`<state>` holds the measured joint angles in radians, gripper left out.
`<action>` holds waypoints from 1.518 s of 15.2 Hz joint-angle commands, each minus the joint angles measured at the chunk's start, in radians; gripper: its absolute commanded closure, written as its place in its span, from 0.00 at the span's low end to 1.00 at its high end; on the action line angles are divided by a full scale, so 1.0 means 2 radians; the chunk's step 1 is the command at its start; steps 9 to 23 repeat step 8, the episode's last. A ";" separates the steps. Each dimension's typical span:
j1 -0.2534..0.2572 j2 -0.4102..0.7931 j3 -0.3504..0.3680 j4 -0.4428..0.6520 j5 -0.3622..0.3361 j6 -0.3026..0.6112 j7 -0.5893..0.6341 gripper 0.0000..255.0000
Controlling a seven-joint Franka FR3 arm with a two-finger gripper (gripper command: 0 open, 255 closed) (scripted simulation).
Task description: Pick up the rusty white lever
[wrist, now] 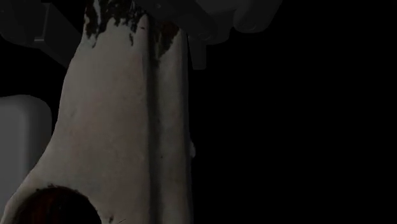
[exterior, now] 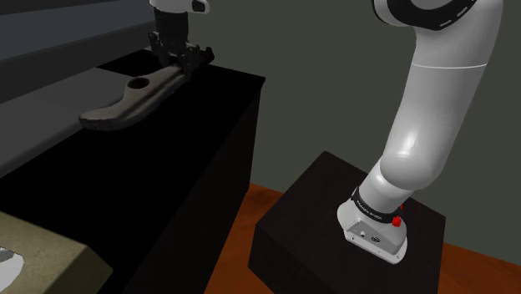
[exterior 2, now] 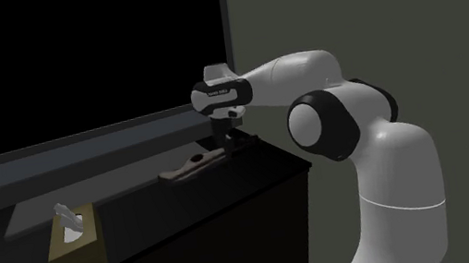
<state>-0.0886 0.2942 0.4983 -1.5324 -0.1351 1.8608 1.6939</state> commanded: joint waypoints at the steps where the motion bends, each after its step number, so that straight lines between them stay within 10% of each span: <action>1: 0.000 -0.001 0.000 0.014 0.001 -0.014 -0.001 1.00; 23: 0.004 0.002 0.001 0.052 0.000 -0.050 -0.002 1.00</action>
